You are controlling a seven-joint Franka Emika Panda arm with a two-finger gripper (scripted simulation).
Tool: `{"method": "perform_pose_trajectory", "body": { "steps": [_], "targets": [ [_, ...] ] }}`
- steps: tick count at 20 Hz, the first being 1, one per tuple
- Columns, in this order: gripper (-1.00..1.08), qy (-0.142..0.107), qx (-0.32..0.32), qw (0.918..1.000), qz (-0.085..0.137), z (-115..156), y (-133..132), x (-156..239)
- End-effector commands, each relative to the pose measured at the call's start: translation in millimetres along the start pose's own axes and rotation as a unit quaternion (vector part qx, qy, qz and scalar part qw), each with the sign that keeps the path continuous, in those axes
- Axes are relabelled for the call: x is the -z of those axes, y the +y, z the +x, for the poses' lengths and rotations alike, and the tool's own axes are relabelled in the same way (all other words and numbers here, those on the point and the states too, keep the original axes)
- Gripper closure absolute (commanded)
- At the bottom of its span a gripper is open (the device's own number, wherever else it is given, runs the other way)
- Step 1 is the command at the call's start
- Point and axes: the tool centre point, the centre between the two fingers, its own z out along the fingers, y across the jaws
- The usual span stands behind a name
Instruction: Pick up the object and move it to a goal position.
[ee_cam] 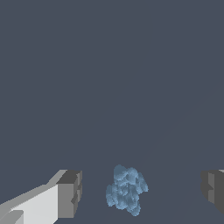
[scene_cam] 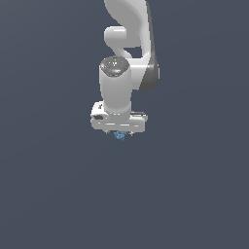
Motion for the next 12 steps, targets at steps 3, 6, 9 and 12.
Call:
{"method": "perform_pose_trajectory", "body": {
  "steps": [3,6,9,12],
  "targets": [
    [-0.92,-0.001,0.0,1.0,0.001,-0.5,0.9,0.1],
    [-0.92,-0.004,0.001,1.0,0.003,-3.0,5.1,0.5],
    [-0.92,-0.008,0.002,0.9999,0.006,-4.9,9.1,1.5],
    [-0.92,-0.008,0.003,0.9999,0.007,-4.9,9.5,1.7]
  ]
}}
